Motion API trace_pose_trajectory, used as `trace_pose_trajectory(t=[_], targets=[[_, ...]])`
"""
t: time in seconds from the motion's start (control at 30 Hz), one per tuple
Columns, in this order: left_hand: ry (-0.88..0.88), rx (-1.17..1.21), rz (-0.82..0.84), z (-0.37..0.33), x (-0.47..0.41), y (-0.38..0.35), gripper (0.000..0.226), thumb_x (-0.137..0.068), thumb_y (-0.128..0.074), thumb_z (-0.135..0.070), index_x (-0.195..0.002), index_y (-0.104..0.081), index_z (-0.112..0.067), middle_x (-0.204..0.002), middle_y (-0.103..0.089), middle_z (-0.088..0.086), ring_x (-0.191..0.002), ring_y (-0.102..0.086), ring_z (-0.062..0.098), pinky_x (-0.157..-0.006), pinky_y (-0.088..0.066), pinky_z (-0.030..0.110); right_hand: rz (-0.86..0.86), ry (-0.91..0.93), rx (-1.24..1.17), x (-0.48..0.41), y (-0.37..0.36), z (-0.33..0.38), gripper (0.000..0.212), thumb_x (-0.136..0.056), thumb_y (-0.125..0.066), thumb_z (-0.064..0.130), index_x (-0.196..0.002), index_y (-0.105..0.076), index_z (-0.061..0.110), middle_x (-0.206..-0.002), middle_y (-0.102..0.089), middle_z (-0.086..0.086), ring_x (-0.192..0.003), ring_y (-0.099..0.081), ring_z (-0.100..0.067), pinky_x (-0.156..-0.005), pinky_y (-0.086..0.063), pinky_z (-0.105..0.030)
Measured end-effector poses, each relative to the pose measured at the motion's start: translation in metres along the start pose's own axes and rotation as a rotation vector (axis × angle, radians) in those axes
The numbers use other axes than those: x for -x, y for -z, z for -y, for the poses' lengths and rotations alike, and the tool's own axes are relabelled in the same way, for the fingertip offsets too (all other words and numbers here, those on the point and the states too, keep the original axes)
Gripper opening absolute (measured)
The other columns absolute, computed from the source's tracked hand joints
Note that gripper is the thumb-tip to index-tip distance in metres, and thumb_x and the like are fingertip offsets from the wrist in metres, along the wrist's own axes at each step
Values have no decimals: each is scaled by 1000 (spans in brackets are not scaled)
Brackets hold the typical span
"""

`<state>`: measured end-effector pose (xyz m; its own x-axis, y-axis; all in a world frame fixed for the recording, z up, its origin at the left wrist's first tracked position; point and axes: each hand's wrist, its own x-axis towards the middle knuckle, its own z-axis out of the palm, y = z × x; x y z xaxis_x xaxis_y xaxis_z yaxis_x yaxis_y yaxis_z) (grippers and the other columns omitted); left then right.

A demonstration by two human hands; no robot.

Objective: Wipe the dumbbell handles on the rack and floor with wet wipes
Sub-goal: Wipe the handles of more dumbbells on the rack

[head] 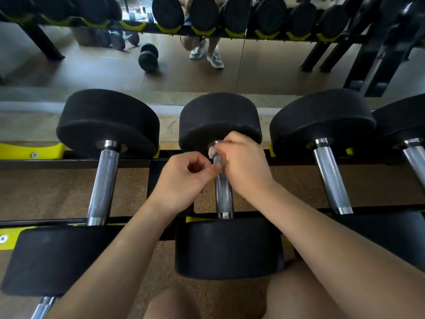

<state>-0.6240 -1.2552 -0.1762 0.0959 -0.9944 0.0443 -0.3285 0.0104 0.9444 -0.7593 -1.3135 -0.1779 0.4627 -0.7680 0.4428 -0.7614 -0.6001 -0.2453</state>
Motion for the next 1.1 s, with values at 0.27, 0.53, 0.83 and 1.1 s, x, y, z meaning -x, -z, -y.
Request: trace_pose_trajectory(t=[0.27,0.53,0.83,1.1], targets=[[54,-56,6,9,-2,2,24,-85,-71,-31,-72,-66,-11,-63,-59,1,-60,-53,9,-65,-52,36,-40,-107,-93,3,7,-8,13,-91,-61,10,-90,-74,12,-89,-64,-4,-78,-61,-17,-69,-54,-35],[48,-4,34,10,4,-3,8,-83,-73,-16,-83,-66,-20,-72,-64,-3,-64,-56,5,-64,-49,26,209,-169,-252,20,24,-5,12,-90,-65,17,-93,-75,22,-86,-64,9,-75,-59,-3,-68,-48,-20],[-59,-556,-252,-4,-24,-20,28,-85,-66,-47,-73,-71,-23,-63,-63,-6,-65,-62,14,-61,-46,29,264,-477,-645,45,27,-7,16,-87,-67,8,-81,-73,22,-73,-69,4,-61,-67,-4,-59,-54,-18],[-124,-880,-323,-18,-49,-41,49,-92,-53,-53,-61,-52,-15,-59,-56,1,-62,-61,25,-56,-44,30,106,-738,-888,41,27,-14,13,-90,-64,8,-93,-71,19,-91,-68,1,-77,-69,-9,-61,-55,-18]])
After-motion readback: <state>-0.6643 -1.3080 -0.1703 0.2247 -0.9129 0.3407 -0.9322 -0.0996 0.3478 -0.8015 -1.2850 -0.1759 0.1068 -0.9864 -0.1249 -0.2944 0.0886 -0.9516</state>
